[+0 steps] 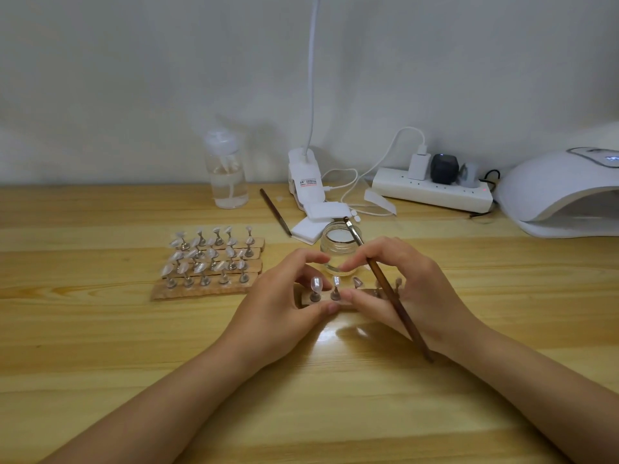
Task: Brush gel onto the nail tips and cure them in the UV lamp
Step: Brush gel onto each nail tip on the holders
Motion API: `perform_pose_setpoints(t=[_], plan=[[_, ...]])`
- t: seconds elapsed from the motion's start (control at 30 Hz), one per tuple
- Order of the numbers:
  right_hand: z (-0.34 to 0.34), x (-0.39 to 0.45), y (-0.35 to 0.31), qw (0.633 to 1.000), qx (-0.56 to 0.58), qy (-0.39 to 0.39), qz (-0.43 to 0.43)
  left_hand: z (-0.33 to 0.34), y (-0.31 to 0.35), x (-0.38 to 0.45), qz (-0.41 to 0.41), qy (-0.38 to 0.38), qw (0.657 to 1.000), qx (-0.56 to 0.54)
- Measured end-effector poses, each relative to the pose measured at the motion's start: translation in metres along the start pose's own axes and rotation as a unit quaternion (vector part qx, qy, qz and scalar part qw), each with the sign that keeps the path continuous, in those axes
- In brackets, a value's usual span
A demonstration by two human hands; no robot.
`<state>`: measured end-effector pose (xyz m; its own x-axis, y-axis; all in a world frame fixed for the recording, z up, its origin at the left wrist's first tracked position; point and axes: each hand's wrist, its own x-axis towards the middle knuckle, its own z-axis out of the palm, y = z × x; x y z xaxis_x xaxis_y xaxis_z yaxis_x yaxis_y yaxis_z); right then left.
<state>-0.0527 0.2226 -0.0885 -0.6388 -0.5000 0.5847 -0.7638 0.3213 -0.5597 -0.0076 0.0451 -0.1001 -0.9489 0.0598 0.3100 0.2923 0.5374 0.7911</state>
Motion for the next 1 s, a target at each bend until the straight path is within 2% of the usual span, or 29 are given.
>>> perform_pose_setpoints(t=[0.33,0.6,0.83,1.0], plan=[[-0.009,-0.003,0.012,0.999,0.015,-0.048,-0.019,0.000,0.000,-0.002,-0.004,0.005,1.000,0.020],[-0.007,-0.004,0.003,0.994,-0.046,0.009,-0.095,0.000,0.004,-0.003,-0.003,0.008,0.999,0.045],[-0.001,-0.004,-0.008,0.992,0.017,0.084,-0.095,-0.002,0.013,-0.005,0.148,0.062,0.984,0.072],[0.002,-0.005,-0.013,0.992,0.042,0.087,-0.083,0.000,0.013,-0.005,0.189,0.080,0.977,0.062]])
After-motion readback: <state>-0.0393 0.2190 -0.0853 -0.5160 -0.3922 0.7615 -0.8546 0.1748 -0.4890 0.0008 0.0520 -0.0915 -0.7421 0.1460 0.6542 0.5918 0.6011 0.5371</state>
